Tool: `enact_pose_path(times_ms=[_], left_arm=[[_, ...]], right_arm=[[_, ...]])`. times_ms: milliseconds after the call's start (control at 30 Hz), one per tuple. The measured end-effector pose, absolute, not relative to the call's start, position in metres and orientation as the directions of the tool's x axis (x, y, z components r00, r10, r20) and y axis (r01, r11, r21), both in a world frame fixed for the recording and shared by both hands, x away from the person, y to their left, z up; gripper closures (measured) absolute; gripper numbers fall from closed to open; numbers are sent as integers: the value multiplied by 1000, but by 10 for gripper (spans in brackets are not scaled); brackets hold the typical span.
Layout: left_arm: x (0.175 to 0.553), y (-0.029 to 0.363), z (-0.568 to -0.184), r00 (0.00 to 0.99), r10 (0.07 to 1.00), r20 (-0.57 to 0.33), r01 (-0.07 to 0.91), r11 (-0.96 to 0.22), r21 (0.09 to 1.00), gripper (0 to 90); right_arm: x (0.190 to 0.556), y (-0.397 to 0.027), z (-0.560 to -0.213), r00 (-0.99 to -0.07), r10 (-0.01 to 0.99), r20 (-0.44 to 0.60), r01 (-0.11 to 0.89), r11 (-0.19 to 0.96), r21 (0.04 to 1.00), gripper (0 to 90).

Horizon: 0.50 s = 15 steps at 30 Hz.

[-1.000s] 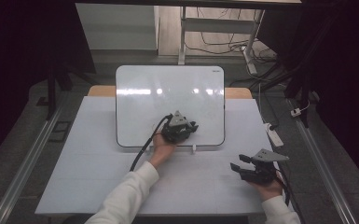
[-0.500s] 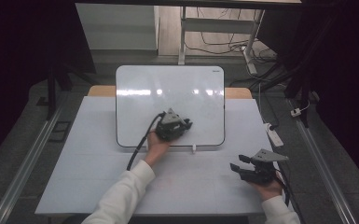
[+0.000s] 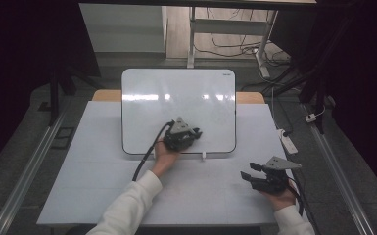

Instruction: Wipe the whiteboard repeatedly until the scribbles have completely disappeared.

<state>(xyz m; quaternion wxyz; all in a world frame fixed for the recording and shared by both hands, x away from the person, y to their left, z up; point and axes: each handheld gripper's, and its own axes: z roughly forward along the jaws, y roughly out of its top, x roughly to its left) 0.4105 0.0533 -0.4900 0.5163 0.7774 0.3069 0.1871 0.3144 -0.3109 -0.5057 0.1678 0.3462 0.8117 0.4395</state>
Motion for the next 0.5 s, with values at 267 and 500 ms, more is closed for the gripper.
enact_pose_path(times_ms=[267, 500], left_arm=[[402, 37, -501, 772, 635, -33, 288, -303, 908, 781], [409, 68, -487, 715, 699, -13, 282, -270, 921, 780]], right_arm=[[315, -308, -506, -710, 703, 29, 413, 383, 826, 432], [314, -309, -506, -707, 706, 29, 412, 378, 829, 431]])
